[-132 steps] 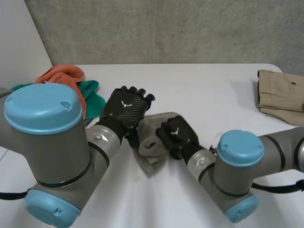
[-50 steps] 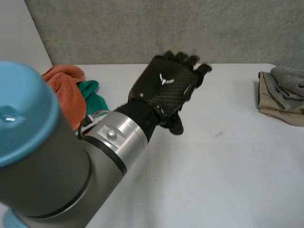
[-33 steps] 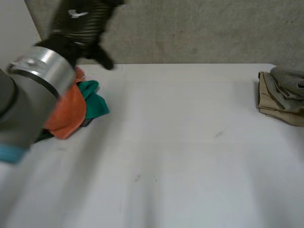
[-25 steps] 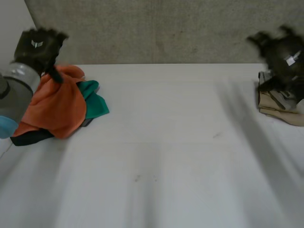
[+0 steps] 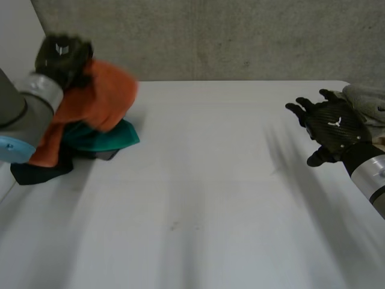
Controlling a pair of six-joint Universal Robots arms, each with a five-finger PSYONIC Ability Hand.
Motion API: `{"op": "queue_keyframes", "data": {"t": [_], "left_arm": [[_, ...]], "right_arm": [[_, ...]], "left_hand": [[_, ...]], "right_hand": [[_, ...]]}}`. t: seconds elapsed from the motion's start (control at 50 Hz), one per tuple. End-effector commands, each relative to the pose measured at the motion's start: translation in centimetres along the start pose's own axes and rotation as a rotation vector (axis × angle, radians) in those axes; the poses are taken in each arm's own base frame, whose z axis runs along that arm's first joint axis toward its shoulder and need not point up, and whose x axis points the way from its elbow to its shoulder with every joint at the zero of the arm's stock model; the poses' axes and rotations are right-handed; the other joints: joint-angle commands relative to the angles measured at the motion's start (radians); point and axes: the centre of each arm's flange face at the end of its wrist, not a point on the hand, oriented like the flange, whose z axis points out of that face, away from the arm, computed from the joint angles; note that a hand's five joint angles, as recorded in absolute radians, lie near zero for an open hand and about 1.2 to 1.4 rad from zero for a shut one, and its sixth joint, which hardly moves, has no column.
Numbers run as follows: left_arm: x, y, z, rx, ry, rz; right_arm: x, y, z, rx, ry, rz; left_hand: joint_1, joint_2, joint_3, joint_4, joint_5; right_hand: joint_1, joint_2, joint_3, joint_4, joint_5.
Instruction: Fold the laundry.
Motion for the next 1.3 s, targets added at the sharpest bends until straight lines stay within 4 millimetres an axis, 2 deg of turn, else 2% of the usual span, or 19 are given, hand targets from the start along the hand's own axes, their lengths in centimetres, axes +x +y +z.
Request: {"op": "queue_keyframes", "data": {"t": [0.02,0.04,0.1,0.14,0.24,0.26,0.3,0.34,0.42,0.46,0.5,0.58,0.66,0.74,0.84,0.9,1.02,1.18,1.3], "left_arm": [[5.0,-10.9,-5.1,0.194,0.115,-0.256],[5.9,-11.3,-5.5,0.199,0.139,-0.280],[11.0,-13.0,-7.7,0.210,0.276,-0.362],[13.4,-12.2,-8.2,0.180,0.325,-0.370],[21.2,-6.0,-8.4,0.005,0.439,-0.362],[22.2,-4.7,-8.6,-0.032,0.452,-0.355],[24.3,-2.3,-9.3,-0.111,0.487,-0.318],[25.1,-1.9,-9.6,-0.130,0.506,-0.293],[25.1,-2.1,-9.9,-0.145,0.503,-0.230],[24.1,-2.7,-9.7,-0.150,0.463,-0.218],[22.3,-4.4,-9.6,-0.130,0.404,-0.220],[19.5,-5.8,-10.4,-0.151,0.322,-0.213],[17.6,-6.3,-12.3,-0.184,0.281,-0.203],[16.9,-6.0,-14.5,-0.221,0.283,-0.193],[17.8,-4.1,-16.9,-0.291,0.337,-0.165],[19.1,-3.2,-18.4,-0.323,0.384,-0.152],[21.8,-0.6,-19.7,-0.341,0.451,-0.097],[23.4,1.4,-19.0,-0.235,0.462,0.054],[24.8,2.5,-18.2,-0.149,0.489,0.135]], "right_arm": [[1.1,-1.0,-0.3,-0.036,0.066,0.009],[1.1,-1.0,-0.3,-0.042,0.068,0.011],[1.3,-1.1,-0.5,-0.065,0.079,0.019],[1.3,-1.0,-0.6,-0.073,0.077,0.023],[1.1,-0.9,-0.6,-0.084,0.074,0.030],[1.0,-0.8,-0.6,-0.087,0.072,0.032],[0.9,-0.6,-0.6,-0.091,0.068,0.035],[0.9,-0.4,-0.6,-0.098,0.069,0.038],[1.0,-0.4,-0.6,-0.112,0.069,0.044],[1.0,-0.5,-0.6,-0.119,0.063,0.048],[0.9,-0.6,-0.7,-0.135,0.053,0.058],[0.9,-1.0,-0.9,-0.168,0.022,0.080],[0.9,-1.7,-1.3,-0.219,-0.012,0.105],[0.8,-2.4,-2.0,-0.300,-0.066,0.146],[0.2,-2.8,-2.7,-0.357,-0.132,0.164],[-0.8,-2.5,-2.8,-0.331,-0.193,0.124],[-2.8,-0.5,-2.7,-0.261,-0.265,0.014],[-4.2,3.2,-1.6,-0.259,-0.281,0.000],[-4.4,4.1,-1.0,-0.245,-0.272,-0.009]], "left_hand": [[0.356,0.225,0.225,0.200,0.301],[0.356,0.225,0.225,0.200,0.301],[0.356,0.225,0.225,0.200,0.301],[0.356,0.225,0.225,0.200,0.301],[0.356,0.225,0.225,0.200,0.301],[0.243,0.112,0.112,0.087,0.188],[-0.215,-0.345,-0.345,-0.370,-0.270],[-0.237,-0.368,-0.368,-0.393,-0.292],[-0.574,-0.705,-0.705,-0.730,-0.629],[-0.718,-0.849,-0.849,-0.874,-0.773],[-0.765,-0.896,-0.896,-0.921,-0.820],[-0.783,-0.914,-0.914,-0.939,-0.838],[-0.783,-0.914,-0.914,-0.939,-0.838],[-0.783,-0.914,-0.914,-0.939,-0.838],[-0.742,-0.873,-0.873,-0.898,-0.797],[-0.596,-0.727,-0.727,-0.752,-0.651],[-0.375,-0.506,-0.506,-0.531,-0.430],[-0.393,-0.523,-0.523,-0.548,-0.448],[-0.387,-0.518,-0.518,-0.543,-0.442]], "right_hand": [[-0.059,-0.043,-0.629,-0.040,-0.051],[-0.059,-0.043,-0.629,-0.040,-0.051],[-0.059,-0.043,-0.629,-0.040,-0.051],[-0.059,-0.043,-0.629,-0.040,-0.051],[-0.059,-0.043,-0.629,-0.040,-0.051],[-0.059,-0.043,-0.629,-0.040,-0.051],[-0.059,-0.043,-0.629,-0.040,-0.051],[-0.059,-0.043,-0.629,-0.040,-0.051],[-0.059,-0.043,-0.629,-0.040,-0.051],[-0.059,-0.043,-0.629,-0.040,-0.051],[-0.059,-0.043,-0.629,-0.040,-0.051],[-0.059,-0.043,-0.629,-0.040,-0.051],[-0.059,-0.043,-0.629,-0.040,-0.051],[-0.059,-0.043,-0.629,-0.040,-0.051],[-0.059,-0.043,-0.629,-0.040,-0.051],[-0.059,-0.043,-0.629,-0.040,-0.051],[-0.059,-0.043,-0.629,-0.040,-0.051],[0.057,0.072,-0.513,0.076,0.064],[0.201,0.216,-0.369,0.220,0.208]]}}
